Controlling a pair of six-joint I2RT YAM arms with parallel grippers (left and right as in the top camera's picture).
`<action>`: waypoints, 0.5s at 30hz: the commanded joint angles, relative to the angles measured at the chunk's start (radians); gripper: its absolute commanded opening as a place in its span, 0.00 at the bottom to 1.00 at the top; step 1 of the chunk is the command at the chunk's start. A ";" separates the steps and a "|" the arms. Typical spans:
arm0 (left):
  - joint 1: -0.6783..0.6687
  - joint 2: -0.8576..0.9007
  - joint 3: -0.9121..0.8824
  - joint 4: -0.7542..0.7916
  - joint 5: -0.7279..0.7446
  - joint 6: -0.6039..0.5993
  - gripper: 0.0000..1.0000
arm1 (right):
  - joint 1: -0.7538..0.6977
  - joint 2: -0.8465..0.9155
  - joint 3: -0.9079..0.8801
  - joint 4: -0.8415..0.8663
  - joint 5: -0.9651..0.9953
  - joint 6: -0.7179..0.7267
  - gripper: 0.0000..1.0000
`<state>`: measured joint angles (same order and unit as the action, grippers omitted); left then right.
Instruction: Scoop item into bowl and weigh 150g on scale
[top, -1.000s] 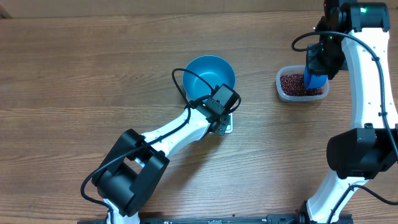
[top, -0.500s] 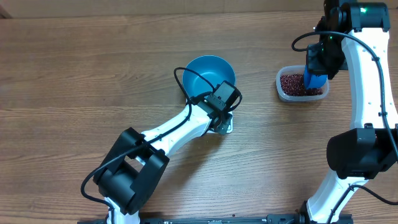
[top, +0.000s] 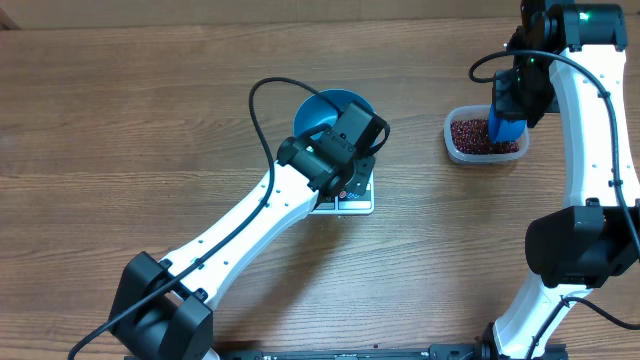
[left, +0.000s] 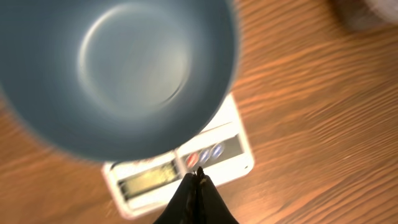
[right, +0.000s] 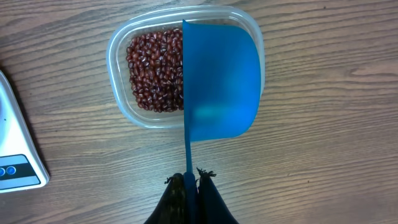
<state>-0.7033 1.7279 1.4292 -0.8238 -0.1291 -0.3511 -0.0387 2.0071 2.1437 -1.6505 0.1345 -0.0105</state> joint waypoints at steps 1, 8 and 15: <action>0.011 0.002 0.004 -0.095 -0.090 -0.084 0.04 | -0.003 0.002 0.016 0.003 -0.004 0.005 0.04; 0.059 0.002 0.004 -0.244 0.042 -0.098 0.04 | -0.003 0.002 0.016 0.005 -0.004 0.005 0.04; 0.083 0.002 0.004 -0.242 0.126 -0.074 0.05 | -0.003 0.002 0.016 0.006 -0.004 0.005 0.04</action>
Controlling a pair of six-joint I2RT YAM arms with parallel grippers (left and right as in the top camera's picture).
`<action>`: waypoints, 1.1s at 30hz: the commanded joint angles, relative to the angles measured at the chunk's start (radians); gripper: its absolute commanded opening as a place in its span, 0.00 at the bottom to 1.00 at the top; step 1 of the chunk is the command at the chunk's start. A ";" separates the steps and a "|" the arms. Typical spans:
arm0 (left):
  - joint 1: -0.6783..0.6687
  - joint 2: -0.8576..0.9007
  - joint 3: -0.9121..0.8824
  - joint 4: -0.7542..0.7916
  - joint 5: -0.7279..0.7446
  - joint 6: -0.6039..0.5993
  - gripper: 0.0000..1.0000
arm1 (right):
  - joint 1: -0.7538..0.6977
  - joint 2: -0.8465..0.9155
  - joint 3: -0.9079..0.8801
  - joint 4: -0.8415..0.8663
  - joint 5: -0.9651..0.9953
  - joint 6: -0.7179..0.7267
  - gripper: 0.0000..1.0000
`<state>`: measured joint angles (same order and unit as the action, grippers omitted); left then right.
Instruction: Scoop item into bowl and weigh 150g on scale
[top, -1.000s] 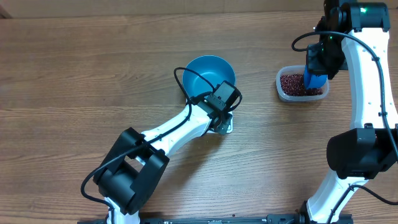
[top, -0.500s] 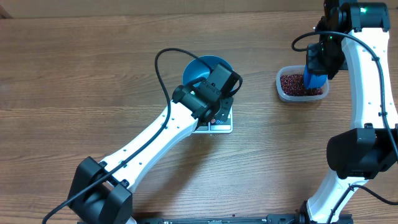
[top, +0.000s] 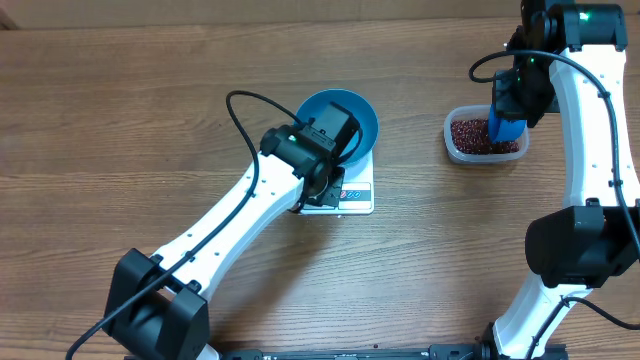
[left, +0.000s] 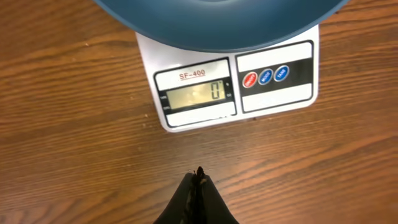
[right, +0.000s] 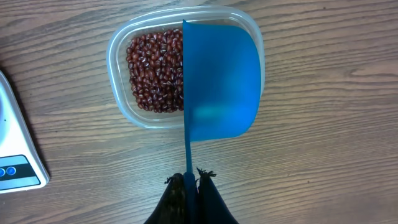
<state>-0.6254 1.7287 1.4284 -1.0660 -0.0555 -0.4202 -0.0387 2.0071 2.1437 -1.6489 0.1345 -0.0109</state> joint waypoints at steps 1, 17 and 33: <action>0.005 0.001 0.005 0.001 0.052 -0.005 0.08 | -0.003 0.002 0.016 0.005 -0.004 0.006 0.04; 0.050 0.001 0.170 0.079 -0.001 0.085 0.44 | -0.003 0.002 0.015 -0.013 -0.069 0.014 0.04; 0.051 0.001 0.214 0.105 -0.007 0.108 0.55 | -0.003 0.004 -0.032 -0.031 0.100 0.012 0.04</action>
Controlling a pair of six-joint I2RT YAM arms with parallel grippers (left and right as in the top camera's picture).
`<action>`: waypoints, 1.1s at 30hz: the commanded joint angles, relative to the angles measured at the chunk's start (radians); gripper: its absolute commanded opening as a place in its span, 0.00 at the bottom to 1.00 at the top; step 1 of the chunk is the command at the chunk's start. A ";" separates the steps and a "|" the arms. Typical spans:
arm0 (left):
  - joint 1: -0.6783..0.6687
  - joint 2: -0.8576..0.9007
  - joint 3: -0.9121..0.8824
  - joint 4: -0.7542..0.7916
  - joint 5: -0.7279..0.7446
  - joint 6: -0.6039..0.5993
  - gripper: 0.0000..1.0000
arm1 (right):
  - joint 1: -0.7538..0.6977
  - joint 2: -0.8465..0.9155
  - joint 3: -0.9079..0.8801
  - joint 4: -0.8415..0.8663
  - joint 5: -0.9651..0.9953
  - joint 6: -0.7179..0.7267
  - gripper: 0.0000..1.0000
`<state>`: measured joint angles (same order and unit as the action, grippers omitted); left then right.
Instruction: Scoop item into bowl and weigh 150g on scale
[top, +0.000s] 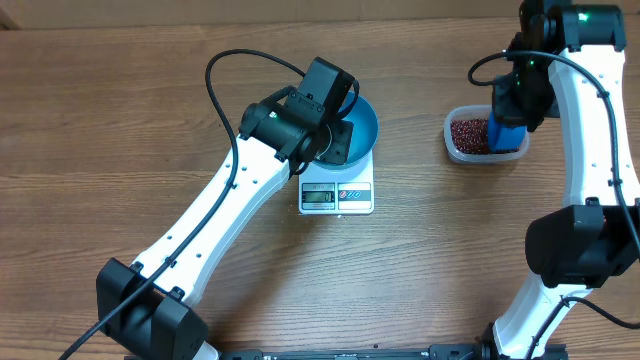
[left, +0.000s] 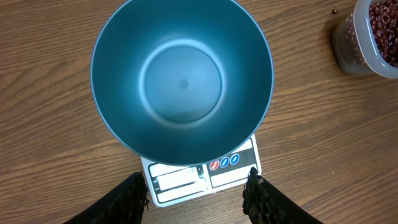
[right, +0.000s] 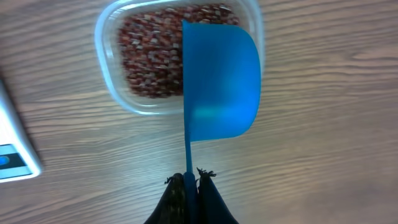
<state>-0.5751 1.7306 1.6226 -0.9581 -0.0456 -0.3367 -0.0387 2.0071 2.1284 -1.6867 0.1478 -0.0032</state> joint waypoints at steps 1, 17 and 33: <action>0.001 -0.001 0.020 -0.003 -0.016 0.024 0.55 | -0.003 0.006 -0.017 0.023 0.084 0.002 0.04; 0.001 -0.001 0.020 -0.008 -0.016 0.023 0.56 | -0.003 0.084 -0.114 0.089 0.050 -0.059 0.04; 0.001 -0.001 0.020 -0.009 -0.016 0.023 0.57 | -0.003 0.085 -0.125 0.142 0.053 -0.057 0.19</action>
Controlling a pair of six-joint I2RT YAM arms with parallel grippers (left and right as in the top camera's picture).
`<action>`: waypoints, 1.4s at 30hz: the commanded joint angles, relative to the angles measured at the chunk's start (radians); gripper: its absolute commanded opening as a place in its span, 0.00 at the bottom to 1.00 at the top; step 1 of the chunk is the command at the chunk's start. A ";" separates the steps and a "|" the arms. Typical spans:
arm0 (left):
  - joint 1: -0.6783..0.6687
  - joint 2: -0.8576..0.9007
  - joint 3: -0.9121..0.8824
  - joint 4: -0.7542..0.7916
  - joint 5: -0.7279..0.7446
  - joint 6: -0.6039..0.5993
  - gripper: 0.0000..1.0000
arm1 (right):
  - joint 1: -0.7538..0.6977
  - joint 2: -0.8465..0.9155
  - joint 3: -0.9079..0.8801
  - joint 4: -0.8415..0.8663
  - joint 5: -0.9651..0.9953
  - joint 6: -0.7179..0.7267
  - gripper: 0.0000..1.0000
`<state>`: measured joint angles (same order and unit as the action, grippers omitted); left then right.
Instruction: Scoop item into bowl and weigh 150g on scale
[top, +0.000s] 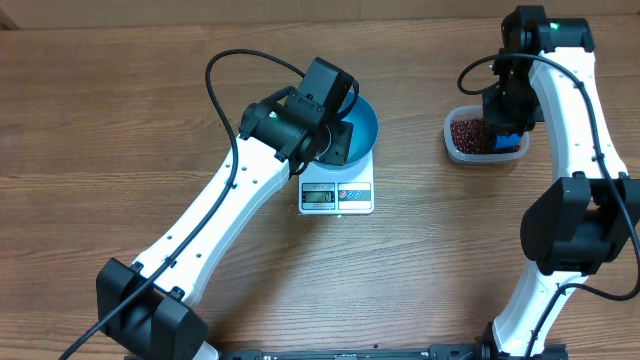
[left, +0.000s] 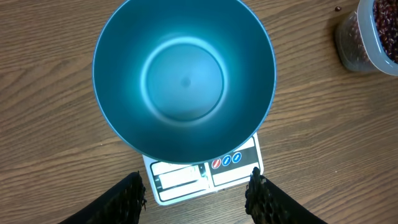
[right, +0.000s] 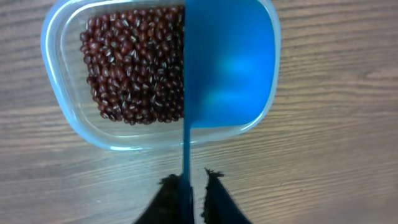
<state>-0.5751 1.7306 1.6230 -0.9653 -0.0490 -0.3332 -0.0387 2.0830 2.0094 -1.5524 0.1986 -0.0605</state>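
Observation:
An empty blue bowl (left: 183, 81) stands on the white scale (left: 233, 171). My left gripper (left: 196, 180) hangs above them, wide open and holding nothing. The clear container (right: 62, 106) of red beans (right: 134, 68) sits at the table's right. A blue scoop (right: 230, 68) covers the container's right half. Its thin handle runs down into my right gripper (right: 198, 177). The jaws stand a little apart: the handle lies against the left finger, with a strip of wood showing before the right one.
The bean container (left: 373, 31) also shows at the top right of the left wrist view, a hand's width from the bowl. Bare wooden table (top: 120, 120) surrounds the scale. The left arm's black cable (top: 225, 75) loops above the table.
My right wrist now sits closer over the container, with the scoop covering more of it. The jaws, tight on the handle before, now show a gap. The left arm has not moved.
My left gripper was shut at the scale's buttons beside the bowl. Then it was shut in front of the scale, whose display read 0. Then it was wide open above the bowl, as now. The right gripper kept the scoop at the bean container throughout.

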 joint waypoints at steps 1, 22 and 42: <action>0.001 -0.001 0.020 -0.002 -0.013 0.019 0.57 | -0.003 0.009 -0.006 0.008 0.003 0.000 0.21; 0.001 -0.001 0.020 -0.002 -0.013 0.019 0.61 | -0.002 -0.230 0.000 -0.006 -0.095 0.175 0.62; 0.001 -0.001 0.019 -0.018 -0.055 0.013 0.74 | 0.000 -0.260 -0.347 0.312 -0.034 0.217 0.46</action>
<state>-0.5751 1.7306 1.6230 -0.9817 -0.0906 -0.3332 -0.0387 1.8282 1.6897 -1.2530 0.1509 0.1532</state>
